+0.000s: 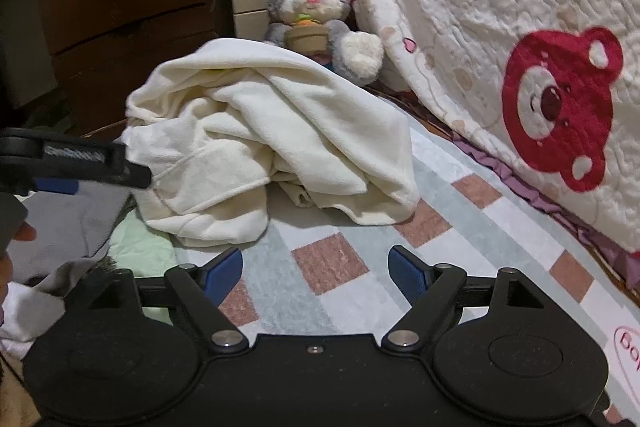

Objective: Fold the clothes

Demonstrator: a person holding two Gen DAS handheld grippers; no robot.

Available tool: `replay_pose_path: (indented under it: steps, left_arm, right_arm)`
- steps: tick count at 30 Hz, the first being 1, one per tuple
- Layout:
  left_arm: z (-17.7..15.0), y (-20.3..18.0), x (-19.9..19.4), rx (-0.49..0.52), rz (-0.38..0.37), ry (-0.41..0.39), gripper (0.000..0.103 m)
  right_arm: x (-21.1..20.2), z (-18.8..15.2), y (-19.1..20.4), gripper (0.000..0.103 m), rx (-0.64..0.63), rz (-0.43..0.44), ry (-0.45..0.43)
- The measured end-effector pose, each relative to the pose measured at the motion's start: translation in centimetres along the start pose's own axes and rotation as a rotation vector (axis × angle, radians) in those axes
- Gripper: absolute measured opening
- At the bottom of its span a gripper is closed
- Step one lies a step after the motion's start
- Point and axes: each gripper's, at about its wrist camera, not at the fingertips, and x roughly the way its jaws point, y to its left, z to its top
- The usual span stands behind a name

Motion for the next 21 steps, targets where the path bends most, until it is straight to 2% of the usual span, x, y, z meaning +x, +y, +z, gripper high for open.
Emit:
replay_pose_path:
  steps: [4,7,10,12,14,15,19,21]
  left_arm:
    - [0.7,0.0,1.8,0.028,0.016,-0.084,0.1]
    - [2.0,0.2,4.2,0.058,-0.007,-0.084,0.093]
    - [3.2,-0.2,6.2,0.118,0.059,-0.123,0.093]
    - [4.0,-0.6,7.7,0.139,0.075,-0.135,0.097]
    - [4.8,-0.9,9.6,0.146,0.07,-0.102,0.1]
    - [4.9,-1.0,10.7,0.159,0.085,-0.076,0.103]
    - [4.7,-1.1,14.9,0.183,0.151,0.023,0.103]
    - [3.9,-1.1,15.7,0.182,0.156,0.015,0.103]
  right_arm:
    - [1.0,-0.4,-0.7,0.084,0.009,-0.019,-0.015]
    - [1.6,-0.4,-0.9,0.084,-0.023,-0.043,-0.012]
    - [1.5,-0.6,-1.5,0.084,-0.013,-0.045,-0.016]
    - [1.4,-1.0,-1.9,0.084,-0.017,-0.046,-0.007]
    - [1.2,-1.3,-2.3,0.084,-0.041,-0.054,0.004]
    - [1.1,-1.4,-2.6,0.084,-0.05,-0.058,0.008]
    - [0.7,-1.9,-3.9,0.084,-0.05,-0.079,0.022]
    - [0.5,-2.2,-4.7,0.084,-0.041,-0.091,0.031]
